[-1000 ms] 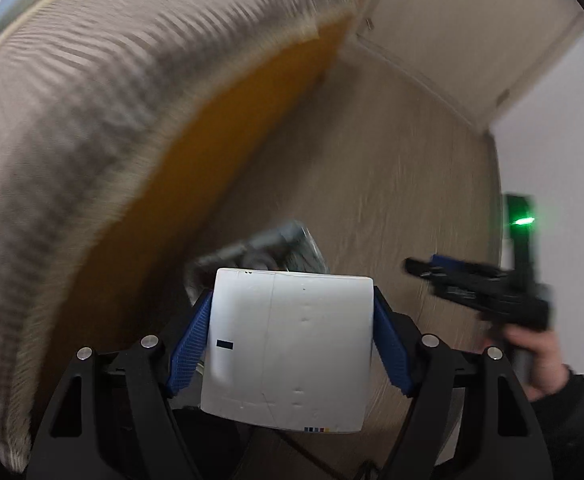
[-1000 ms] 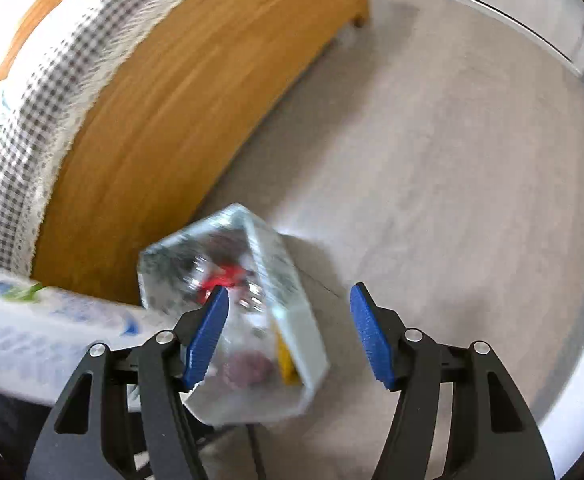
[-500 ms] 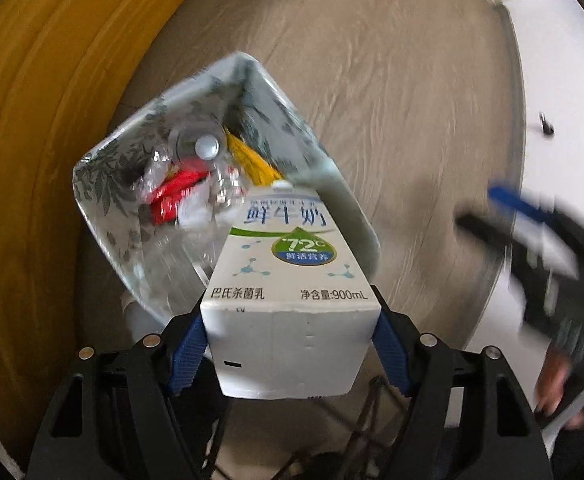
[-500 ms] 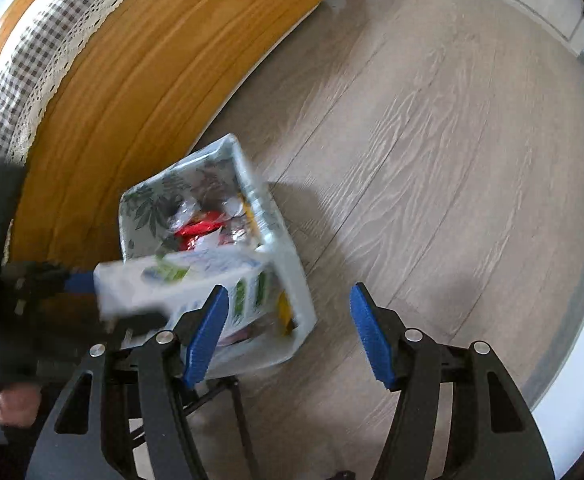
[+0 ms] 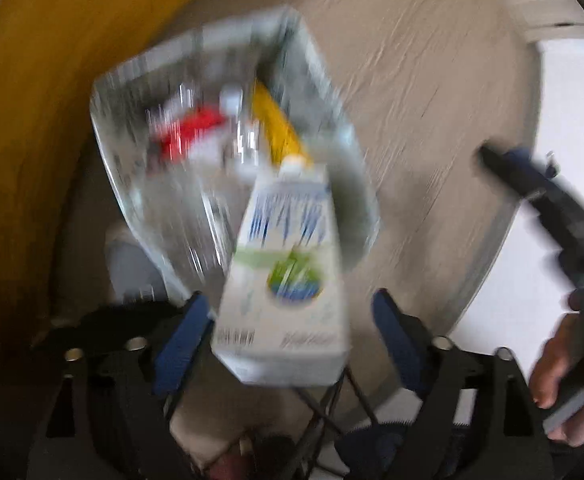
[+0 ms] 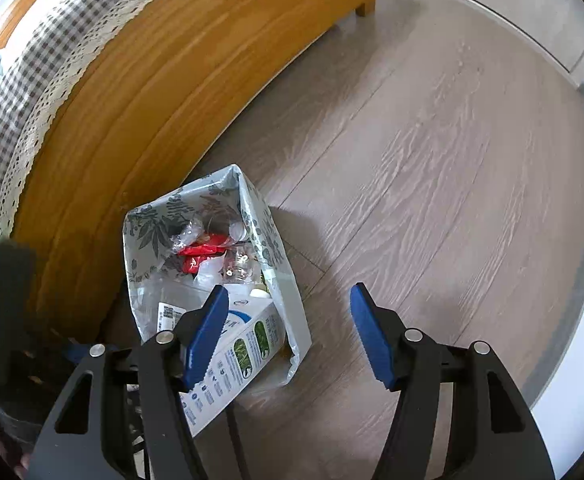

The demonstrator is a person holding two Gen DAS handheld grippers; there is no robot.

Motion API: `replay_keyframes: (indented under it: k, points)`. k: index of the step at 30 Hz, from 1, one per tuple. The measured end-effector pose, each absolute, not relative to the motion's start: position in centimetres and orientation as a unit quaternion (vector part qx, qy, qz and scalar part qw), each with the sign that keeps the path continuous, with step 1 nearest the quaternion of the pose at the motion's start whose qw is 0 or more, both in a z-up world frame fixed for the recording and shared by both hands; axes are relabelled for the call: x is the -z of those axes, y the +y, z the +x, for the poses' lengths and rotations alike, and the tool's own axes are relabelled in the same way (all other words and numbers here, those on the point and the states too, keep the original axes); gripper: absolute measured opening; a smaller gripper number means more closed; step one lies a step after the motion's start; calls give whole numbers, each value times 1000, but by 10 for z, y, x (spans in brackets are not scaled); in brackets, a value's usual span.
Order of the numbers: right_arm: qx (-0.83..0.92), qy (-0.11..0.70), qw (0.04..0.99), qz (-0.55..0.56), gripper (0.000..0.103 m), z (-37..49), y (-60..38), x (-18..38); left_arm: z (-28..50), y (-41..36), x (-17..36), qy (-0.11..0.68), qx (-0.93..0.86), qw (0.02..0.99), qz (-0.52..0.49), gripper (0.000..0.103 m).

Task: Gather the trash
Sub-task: 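Carry the milk carton and clear bag to the bin and release both, then move both tools back over the bed toward the red snack bag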

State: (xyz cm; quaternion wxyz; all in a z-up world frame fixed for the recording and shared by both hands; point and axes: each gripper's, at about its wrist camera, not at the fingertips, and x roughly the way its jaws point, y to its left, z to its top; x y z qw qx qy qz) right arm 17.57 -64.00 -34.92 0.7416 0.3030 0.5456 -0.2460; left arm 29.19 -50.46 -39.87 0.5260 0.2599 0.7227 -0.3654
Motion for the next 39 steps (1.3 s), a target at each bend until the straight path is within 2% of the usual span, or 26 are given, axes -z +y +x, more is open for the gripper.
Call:
replay_keyframes:
  k: [3,17,24,30,36,39]
  points:
    - [249,550,742,292,61,179,-639,345,307,-498,369,692,370,576,228,94]
    - [240,580,753,196,61,225,-601,310,367,-445,289,662,374,635,137,94]
    - [231,554,788,136,61,279,-570,261,404,-390,221,581,382,713,89,94]
    - [165,486,855,82,61,361,-509,209,457,-270,161,473,309,825,21,94]
    - [41,440,897,12,61,472,-401,175,513,-131,128,415,203,885,-53,95]
    - [-30,426,904,-27,67,525,-335,166,534,-80,122,404,149,900,-61,95]
